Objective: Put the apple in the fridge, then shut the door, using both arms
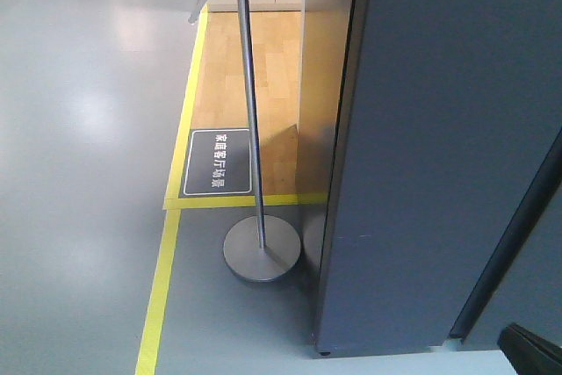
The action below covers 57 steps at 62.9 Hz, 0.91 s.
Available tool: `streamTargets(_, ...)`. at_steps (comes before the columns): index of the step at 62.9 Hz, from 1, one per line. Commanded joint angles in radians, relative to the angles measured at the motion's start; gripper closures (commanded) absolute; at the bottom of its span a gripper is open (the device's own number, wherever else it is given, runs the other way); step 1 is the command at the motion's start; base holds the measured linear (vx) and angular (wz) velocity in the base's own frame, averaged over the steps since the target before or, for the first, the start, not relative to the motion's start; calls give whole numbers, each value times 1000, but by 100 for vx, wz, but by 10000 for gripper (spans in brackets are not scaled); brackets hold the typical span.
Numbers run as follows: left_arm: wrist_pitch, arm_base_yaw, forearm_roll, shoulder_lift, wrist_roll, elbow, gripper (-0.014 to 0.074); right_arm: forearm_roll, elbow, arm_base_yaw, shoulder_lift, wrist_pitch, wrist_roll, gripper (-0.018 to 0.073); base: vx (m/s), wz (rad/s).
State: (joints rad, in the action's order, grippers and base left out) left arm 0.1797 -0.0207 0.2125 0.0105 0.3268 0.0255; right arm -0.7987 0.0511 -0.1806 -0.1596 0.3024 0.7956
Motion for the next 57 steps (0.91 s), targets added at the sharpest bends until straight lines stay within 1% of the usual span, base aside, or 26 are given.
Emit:
streamTargets(1, -77, 1, -6, 17, 4, 21, 604, 54, -47, -3, 53, -120, -122, 563, 0, 0)
streamTargets(6, -77, 1, -6, 17, 4, 21, 604, 125, -92, 2, 100, -156, -247, 563, 0, 0)
streamTargets(8, -77, 1, -6, 17, 4, 21, 604, 170, -95, 9, 121, -149, -297, 563, 0, 0)
streamTargets(12, -77, 1, -6, 17, 4, 21, 604, 297, -92, 26, 149, -162, -373, 563, 0, 0)
streamTargets(15, -77, 1, -6, 17, 4, 21, 604, 367, -92, 41, 164, -184, -436, 563, 0, 0)
streamTargets(22, -77, 1, -6, 17, 4, 21, 604, 577, -93, 78, 185, -243, -629, 563, 0, 0)
streamTargets(23, -77, 1, -6, 17, 4, 21, 604, 619, -93, 84, 187, -256, -667, 563, 0, 0)
streamTargets(26, -77, 1, -6, 17, 4, 21, 604, 708, -93, 98, 188, -291, -739, 563, 0, 0)
streamTargets(30, -77, 1, -6, 17, 4, 21, 604, 848, -94, 100, 188, -336, -842, 563, 0, 0)
streamTargets(36, -77, 1, -6, 17, 4, 21, 604, 967, -94, 100, 188, -388, -928, 563, 0, 0)
streamTargets(41, -77, 1, -6, 17, 4, 21, 604, 993, -94, 100, 188, -401, -944, 563, 0, 0)
streamTargets(57, -77, 1, -6, 17, 4, 21, 604, 976, -94, 100, 188, -401, -944, 563, 0, 0)
